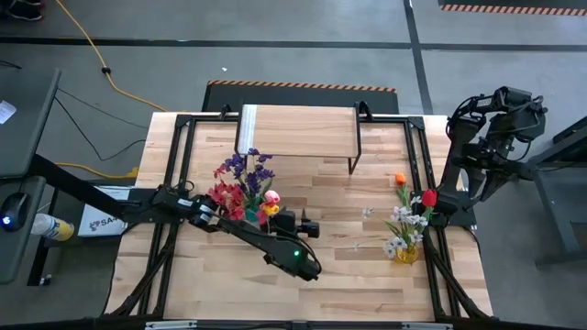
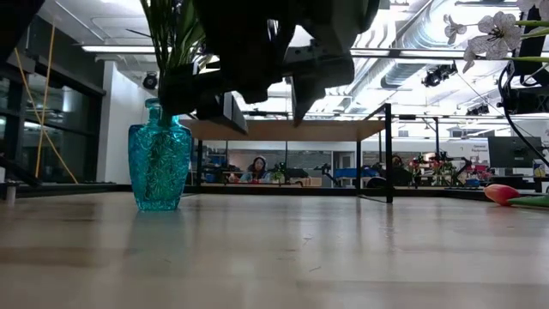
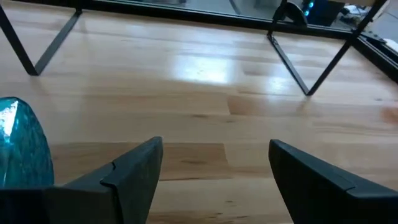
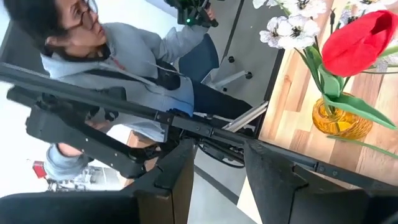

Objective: Pick and place flowers into a vace then onto a shelf
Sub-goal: Adjust the vases

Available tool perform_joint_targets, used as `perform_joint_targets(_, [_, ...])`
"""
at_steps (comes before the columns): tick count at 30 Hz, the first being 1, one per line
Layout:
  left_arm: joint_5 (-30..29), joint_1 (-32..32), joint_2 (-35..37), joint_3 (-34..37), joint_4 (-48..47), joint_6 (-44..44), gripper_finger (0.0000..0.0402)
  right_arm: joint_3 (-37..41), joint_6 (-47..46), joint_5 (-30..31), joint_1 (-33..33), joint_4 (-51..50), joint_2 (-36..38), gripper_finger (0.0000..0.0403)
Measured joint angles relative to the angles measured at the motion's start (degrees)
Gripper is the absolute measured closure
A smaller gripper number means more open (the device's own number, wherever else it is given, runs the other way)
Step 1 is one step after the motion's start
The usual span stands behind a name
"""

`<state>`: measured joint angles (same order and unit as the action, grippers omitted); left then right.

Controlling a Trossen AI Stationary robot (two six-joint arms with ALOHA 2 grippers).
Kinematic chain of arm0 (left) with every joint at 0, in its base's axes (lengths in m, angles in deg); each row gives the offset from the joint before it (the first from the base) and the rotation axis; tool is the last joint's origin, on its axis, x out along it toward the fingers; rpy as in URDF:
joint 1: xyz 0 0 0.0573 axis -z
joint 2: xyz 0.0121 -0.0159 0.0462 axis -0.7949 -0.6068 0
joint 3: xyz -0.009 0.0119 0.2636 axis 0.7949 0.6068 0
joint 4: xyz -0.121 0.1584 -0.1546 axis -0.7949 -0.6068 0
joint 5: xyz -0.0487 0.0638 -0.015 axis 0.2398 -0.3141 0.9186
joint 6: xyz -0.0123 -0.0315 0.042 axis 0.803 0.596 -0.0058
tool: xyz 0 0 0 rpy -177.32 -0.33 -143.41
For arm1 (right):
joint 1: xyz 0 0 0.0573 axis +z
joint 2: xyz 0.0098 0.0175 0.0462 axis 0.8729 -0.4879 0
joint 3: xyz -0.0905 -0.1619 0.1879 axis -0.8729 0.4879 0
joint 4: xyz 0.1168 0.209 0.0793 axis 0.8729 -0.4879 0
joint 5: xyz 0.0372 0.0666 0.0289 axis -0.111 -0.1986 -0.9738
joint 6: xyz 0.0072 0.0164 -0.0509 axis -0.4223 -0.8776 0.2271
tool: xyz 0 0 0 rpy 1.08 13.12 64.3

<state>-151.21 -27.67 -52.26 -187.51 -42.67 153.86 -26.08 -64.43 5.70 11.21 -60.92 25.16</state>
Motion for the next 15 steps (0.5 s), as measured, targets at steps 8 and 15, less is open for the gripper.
perform_joint_targets(8, [5.4, -0.6, -0.1, 2.6, 0.0, -1.5, 0.0076, 0.0, 0.6, -0.3, 0.0, 0.0, 0.0, 0.0269])
perform_joint_targets(15, [7.5, -0.6, -0.1, 4.9, 0.0, -0.1, 0.0076, 0.0, 0.7, -0.6, 0.0, 0.0, 0.0, 0.0269])
